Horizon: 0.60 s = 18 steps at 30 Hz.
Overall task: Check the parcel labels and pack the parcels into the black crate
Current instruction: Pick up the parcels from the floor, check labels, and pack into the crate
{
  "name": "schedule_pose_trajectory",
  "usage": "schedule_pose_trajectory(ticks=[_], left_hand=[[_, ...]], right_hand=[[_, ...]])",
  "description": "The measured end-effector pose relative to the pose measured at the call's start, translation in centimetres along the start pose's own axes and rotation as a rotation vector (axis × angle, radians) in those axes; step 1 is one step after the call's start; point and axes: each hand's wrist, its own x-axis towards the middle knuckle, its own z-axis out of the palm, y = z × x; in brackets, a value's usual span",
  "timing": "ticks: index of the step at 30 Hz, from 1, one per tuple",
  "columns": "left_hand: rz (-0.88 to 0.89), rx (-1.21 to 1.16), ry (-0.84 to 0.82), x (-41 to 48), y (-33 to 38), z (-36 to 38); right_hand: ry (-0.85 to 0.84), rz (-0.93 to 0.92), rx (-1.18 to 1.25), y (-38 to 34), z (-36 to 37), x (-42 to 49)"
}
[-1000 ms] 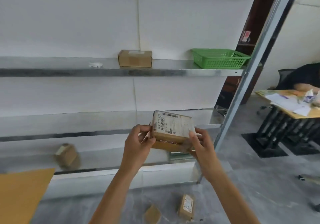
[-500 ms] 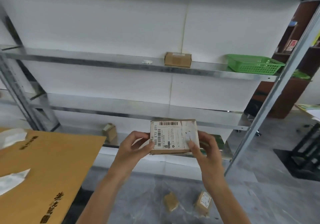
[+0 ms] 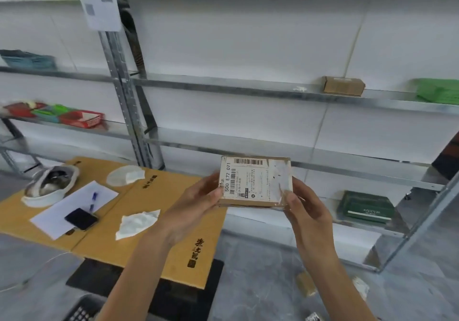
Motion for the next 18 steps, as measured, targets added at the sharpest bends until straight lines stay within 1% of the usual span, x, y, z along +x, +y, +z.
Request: schedule_pose_trajectory(ticks=[2,4,10,14,18], left_hand=[[-0.030,0.081,-0.046,-2.9,0.0,-3.5],[-0.060,0.094,-0.049,-5.3,-0.2,-6.6],[-0.129,0.004,0.078,-10.4,-1.3,-12.4],[-0.147,-0.047,0.167,-12.1,-2.5,-14.6],[-0.179,-0.109,0.215,-13.6,-3.8,-16.3]], right_hand=[[-0.015,0.015,0.022,1.2,3.9,-2.1],[-0.025,0.049,0.034,2.3,7.1,-4.0],[-0.115,0.125,0.064,3.9,13.4,-7.3],[-0.178,0.155,0.036,4.8,15.9,-7.8],[-0.220,0.197,-0.003,5.8,17.7,-8.7]])
